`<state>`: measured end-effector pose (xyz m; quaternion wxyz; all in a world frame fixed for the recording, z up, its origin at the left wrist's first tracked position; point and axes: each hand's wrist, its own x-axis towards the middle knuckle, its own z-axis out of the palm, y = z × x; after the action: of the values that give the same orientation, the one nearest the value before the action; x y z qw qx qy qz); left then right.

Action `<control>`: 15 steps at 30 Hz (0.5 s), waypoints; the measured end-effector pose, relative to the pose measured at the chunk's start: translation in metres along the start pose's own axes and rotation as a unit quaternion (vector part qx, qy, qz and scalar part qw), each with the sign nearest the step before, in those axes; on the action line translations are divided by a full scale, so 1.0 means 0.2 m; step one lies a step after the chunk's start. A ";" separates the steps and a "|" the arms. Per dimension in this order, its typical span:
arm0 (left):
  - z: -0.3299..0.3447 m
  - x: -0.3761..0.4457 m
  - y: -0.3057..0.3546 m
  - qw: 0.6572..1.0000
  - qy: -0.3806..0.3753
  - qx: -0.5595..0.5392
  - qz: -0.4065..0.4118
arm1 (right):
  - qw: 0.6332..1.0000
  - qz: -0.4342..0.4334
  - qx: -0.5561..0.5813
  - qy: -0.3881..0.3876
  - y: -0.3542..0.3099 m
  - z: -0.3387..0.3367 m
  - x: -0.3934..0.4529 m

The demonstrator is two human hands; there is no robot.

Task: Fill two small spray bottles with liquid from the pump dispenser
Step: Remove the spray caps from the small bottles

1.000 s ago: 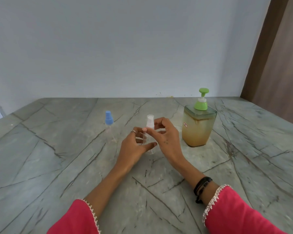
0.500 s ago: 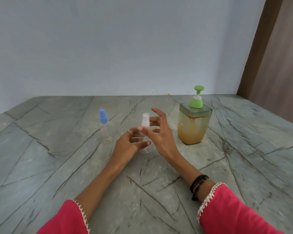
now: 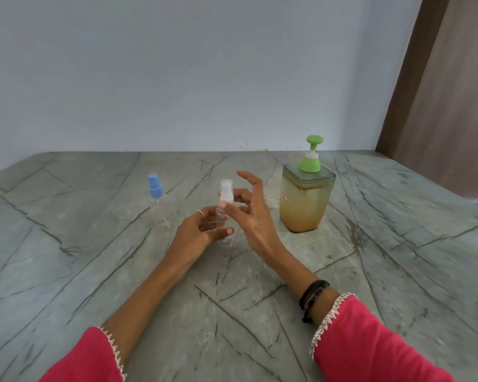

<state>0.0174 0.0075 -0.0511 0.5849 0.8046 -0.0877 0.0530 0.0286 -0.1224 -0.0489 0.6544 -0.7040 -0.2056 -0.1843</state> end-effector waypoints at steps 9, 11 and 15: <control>0.00 0.00 0.02 1.000 0.000 0.002 -0.004 | 1.000 -0.026 0.007 -0.002 0.01 -0.01 0.00; 0.00 0.00 0.02 1.000 -0.003 0.001 -0.006 | 1.000 -0.015 0.016 -0.007 0.02 -0.01 0.00; 0.01 0.00 0.01 1.000 -0.003 0.007 -0.001 | 0.998 -0.007 -0.050 0.027 -0.02 0.00 0.00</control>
<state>0.0159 0.0054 -0.0492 0.5788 0.8090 -0.0885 0.0512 0.0269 -0.1229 -0.0459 0.6220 -0.7295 -0.1833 -0.2174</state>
